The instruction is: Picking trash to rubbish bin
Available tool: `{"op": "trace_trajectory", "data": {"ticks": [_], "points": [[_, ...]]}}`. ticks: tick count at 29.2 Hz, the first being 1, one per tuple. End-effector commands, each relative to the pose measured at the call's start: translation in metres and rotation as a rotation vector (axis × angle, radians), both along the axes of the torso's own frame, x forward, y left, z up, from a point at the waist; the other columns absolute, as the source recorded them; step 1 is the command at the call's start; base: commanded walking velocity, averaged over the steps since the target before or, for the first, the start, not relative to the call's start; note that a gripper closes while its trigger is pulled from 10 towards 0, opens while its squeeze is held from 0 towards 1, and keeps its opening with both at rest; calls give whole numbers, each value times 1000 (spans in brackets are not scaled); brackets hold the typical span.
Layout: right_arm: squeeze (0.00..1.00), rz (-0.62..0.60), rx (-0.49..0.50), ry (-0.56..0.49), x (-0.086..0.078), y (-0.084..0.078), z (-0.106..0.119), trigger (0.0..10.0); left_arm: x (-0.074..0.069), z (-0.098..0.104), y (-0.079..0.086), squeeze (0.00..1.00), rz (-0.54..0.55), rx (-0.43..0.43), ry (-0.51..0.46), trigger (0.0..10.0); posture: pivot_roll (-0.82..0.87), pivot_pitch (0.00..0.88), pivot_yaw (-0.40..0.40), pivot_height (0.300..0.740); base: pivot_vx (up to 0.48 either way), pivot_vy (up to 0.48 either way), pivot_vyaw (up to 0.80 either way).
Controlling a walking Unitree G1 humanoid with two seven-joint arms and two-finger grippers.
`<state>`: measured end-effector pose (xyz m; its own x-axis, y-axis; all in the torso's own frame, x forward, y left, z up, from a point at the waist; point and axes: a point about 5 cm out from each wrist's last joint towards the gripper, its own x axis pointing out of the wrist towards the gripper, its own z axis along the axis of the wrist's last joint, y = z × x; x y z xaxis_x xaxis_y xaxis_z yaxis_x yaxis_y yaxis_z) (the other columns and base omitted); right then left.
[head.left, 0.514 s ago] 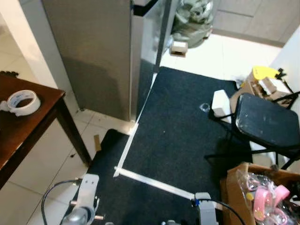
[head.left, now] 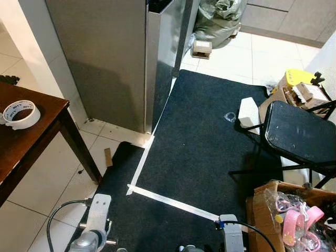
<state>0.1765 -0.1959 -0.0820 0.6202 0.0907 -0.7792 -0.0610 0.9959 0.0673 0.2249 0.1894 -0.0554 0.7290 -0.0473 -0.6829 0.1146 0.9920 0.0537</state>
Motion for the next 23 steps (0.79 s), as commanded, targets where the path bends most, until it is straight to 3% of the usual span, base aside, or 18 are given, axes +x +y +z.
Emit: {"op": "trace_trajectory", "data": {"ticks": [1, 5, 7, 9, 23], "points": [[0, -15, -6, 34, -10, -3, -5, 10000, -7, -4, 3, 0, -2, 15, 18, 10000, 9, 173, -25, 740, 0, 0, 0], [0, -44, -26, -1, -6, -6, -2, 10000, 1, 3, 6, 0, -1, 51, -55, 10000, 17, 159, -23, 740, 0, 0, 0], [0, -134, -52, -111, 11, -10, 8, 10000, 18, 20, 16, 0, 56, 65, -168, 10000, 25, 140, -9, 740, 0, 0, 0], [0, -168, -53, -153, 16, -11, 13, 10000, 22, 23, 17, 0, 54, 67, -184, 10000, 24, 133, 0, 740, 0, 0, 0], [0, -235, -4, -170, 19, -5, 13, 10000, 24, 20, 10, 0, 2, 55, -120, 10000, 22, 117, 36, 740, 0, 0, 0]]}}
